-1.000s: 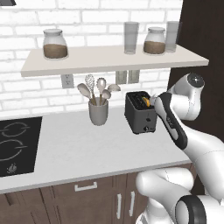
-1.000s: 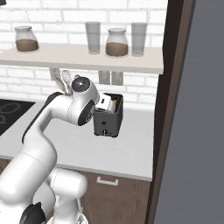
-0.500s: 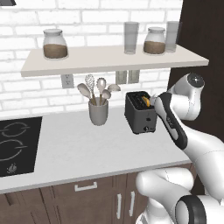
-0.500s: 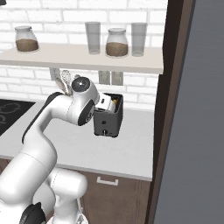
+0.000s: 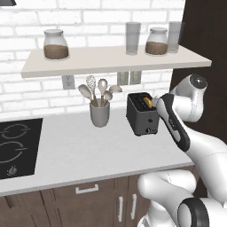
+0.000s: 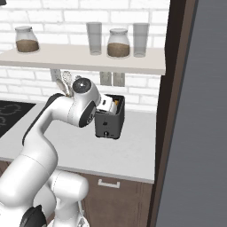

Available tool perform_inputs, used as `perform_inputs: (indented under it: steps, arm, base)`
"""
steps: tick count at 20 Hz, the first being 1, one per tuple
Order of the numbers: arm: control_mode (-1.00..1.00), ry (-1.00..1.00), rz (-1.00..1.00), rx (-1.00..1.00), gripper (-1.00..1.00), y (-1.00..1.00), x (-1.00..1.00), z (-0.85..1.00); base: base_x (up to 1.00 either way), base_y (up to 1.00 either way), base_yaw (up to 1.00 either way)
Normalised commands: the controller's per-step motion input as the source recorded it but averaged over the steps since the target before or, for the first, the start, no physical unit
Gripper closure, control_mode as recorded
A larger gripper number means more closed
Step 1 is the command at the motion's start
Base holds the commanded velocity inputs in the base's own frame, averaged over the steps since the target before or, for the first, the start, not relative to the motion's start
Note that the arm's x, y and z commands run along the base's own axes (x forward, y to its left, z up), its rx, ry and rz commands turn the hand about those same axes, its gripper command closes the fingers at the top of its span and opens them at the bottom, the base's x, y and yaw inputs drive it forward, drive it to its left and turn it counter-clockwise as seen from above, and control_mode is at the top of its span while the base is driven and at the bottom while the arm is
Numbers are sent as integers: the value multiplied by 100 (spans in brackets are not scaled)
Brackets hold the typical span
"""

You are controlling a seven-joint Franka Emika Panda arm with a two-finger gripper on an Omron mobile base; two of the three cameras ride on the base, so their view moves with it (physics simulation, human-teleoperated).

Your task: Start the toaster. Once the lever pops up, take the bread to the plate on the dining counter.

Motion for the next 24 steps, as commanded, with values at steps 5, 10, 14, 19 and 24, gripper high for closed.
perform_inputs:
  steps: [5,10,14,19,24]
  arm:
    - [-100,0,0,0,-100,0,0,0]
    - [-100,0,0,0,-100,0,0,0]
    - [-100,0,0,0,-100,0,0,0]
    - [-100,0,0,0,-100,0,0,0]
    - [-100,0,0,0,-100,0,0,0]
  base:
    - [0,0,0]
    - [0,0,0]
    - [0,0,0]
    - [0,0,0]
    - [0,0,0]
